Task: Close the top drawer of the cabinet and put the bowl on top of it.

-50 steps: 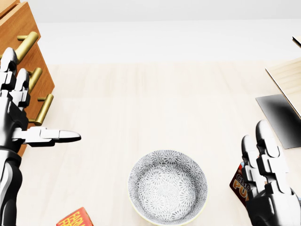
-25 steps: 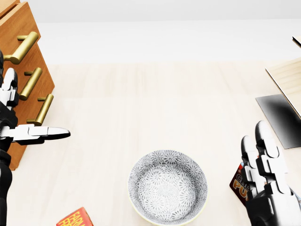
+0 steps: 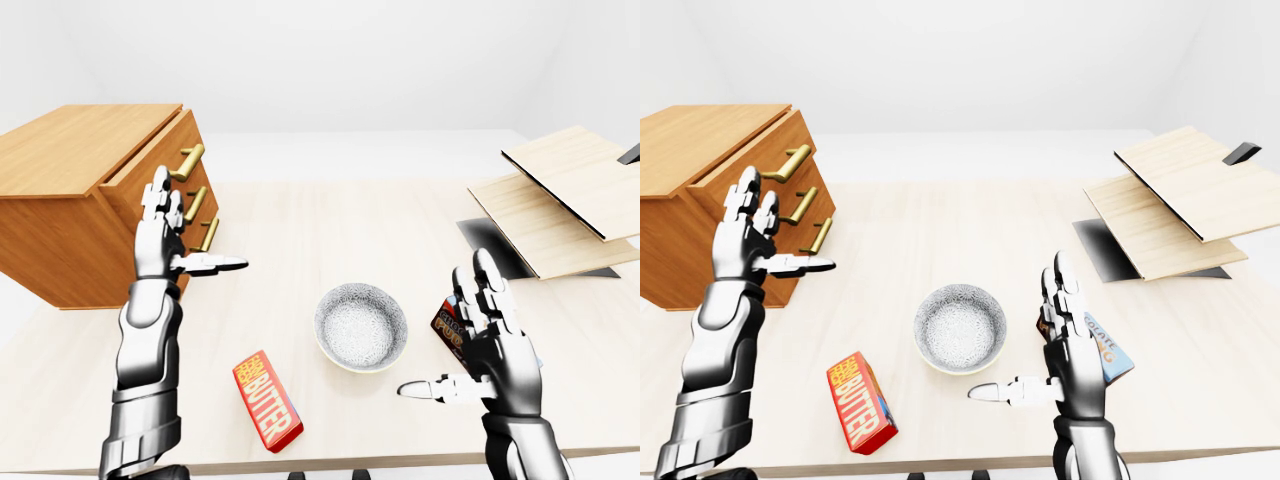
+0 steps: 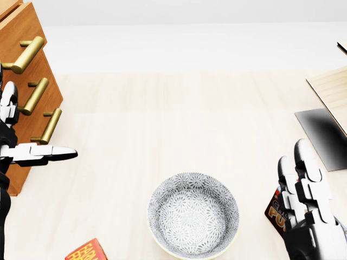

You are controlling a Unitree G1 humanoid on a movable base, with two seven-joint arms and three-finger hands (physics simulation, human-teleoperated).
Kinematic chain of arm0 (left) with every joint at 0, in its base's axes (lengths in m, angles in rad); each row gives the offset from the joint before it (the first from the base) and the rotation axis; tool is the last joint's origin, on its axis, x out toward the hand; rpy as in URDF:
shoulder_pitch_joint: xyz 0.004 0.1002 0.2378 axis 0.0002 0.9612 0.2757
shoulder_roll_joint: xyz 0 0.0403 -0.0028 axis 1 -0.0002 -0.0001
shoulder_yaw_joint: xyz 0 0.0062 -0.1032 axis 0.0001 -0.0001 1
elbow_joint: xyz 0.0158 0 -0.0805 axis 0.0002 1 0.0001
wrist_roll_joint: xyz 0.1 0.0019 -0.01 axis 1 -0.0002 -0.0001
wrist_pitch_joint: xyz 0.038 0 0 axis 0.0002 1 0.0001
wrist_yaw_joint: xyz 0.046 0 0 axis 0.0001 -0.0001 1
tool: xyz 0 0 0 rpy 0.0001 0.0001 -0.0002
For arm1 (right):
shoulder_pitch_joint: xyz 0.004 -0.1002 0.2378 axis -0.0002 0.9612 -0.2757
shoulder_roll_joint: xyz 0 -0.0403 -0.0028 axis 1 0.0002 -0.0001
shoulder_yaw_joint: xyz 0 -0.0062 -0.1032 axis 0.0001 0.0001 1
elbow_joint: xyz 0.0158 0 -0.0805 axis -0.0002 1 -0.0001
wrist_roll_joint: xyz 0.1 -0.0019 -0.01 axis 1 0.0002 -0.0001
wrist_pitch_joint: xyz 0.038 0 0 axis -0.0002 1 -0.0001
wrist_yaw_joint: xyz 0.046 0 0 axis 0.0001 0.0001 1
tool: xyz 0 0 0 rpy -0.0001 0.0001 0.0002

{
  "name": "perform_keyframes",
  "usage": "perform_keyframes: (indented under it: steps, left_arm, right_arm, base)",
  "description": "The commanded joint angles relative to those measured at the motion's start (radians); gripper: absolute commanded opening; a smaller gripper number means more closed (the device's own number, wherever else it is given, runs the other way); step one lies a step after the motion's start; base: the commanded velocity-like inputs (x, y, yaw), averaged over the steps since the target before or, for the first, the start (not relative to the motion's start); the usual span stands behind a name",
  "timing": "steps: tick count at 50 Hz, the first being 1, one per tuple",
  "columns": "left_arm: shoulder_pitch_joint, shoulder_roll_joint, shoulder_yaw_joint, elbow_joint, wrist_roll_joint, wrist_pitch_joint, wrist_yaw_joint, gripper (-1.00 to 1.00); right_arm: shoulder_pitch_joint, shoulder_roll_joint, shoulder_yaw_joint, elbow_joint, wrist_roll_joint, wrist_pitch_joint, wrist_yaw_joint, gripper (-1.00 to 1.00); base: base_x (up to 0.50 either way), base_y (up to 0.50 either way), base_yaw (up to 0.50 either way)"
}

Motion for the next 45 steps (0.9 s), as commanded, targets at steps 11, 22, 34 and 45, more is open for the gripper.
perform_keyframes:
  steps: [11, 22, 34, 45]
  left_arm:
    - [-0.074, 0.052, 0.017, 0.197, -0.027, 0.000, 0.013, 1.00]
    - [-0.144, 0.087, 0.008, 0.349, -0.036, 0.000, 0.011, 1.00]
    - [-0.168, 0.127, 0.032, 0.407, -0.092, 0.000, 0.014, 1.00]
    - [-0.197, 0.152, 0.030, 0.504, -0.122, 0.000, 0.011, 1.00]
  right_arm:
    - [0.003, 0.001, 0.000, -0.002, 0.001, 0.000, 0.002, 1.00]
    - [0.001, -0.003, 0.003, 0.003, -0.001, 0.000, -0.004, 1.00]
    - [-0.007, -0.004, 0.007, 0.010, -0.006, 0.000, -0.008, 1.00]
    - [-0.020, -0.004, 0.010, 0.030, -0.015, 0.000, -0.014, 1.00]
  base:
    - [0.00, 0.00, 0.00]
    - [0.00, 0.00, 0.00]
    - [0.00, 0.00, 0.00]
    - [0.00, 0.00, 0.00]
